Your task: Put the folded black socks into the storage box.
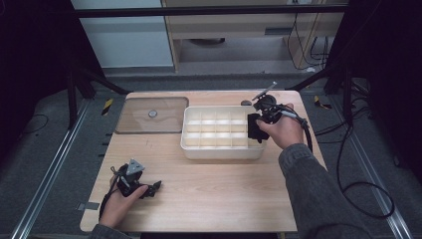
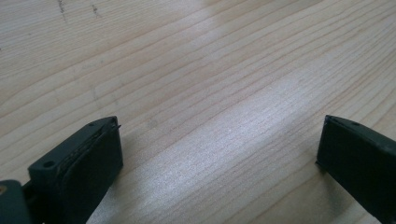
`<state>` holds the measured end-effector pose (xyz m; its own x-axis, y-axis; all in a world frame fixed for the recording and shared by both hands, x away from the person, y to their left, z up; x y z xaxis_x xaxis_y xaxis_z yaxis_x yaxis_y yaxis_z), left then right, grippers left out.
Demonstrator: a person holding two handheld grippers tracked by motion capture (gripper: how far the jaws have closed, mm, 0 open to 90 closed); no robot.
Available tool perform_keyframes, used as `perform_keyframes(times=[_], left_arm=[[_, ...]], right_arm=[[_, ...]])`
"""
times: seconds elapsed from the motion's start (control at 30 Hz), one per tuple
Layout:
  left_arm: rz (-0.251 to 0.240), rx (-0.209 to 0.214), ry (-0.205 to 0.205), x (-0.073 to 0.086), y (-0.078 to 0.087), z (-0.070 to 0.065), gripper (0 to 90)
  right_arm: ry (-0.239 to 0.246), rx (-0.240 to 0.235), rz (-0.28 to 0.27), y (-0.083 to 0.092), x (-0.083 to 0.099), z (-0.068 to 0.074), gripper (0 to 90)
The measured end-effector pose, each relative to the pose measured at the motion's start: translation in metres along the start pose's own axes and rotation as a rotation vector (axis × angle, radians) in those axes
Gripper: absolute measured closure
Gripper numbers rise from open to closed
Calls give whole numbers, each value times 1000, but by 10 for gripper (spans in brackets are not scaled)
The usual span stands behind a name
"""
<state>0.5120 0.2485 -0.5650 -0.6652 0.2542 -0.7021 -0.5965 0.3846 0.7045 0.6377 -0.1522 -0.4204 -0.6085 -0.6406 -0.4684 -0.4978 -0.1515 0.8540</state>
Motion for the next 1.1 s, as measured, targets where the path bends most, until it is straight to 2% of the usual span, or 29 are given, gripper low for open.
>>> perform_keyframes(times=[0.5, 0.77, 0.9, 1.03, 1.1], left_arm=[[-1, 1, 0, 0, 0, 0, 0], [-2, 2, 1, 0, 0, 0, 0], [-2, 2, 2, 0, 0, 0, 0], [-1, 2, 1, 0, 0, 0, 0], [-2, 1, 2, 0, 0, 0, 0]], right_arm=[[2, -20, 16, -15, 8, 11, 732], [7, -16, 25, -20, 14, 10, 731], [-9, -18, 28, -22, 16, 12, 729], [2, -3, 32, -24, 18, 10, 726], [-8, -1, 35, -25, 19, 10, 726]])
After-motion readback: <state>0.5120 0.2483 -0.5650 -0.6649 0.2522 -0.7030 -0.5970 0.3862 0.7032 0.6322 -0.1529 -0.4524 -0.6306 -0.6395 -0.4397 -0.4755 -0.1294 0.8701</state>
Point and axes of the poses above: each handheld gripper's, and its own axes: y roughly backward along the jaws, x roughly out of its underside, z roughly to its left, the point moved 8 cm from there along -y, roughly forward along the jaws, and after that the axes turned 10 degrees about y, right-handed, at the moved point
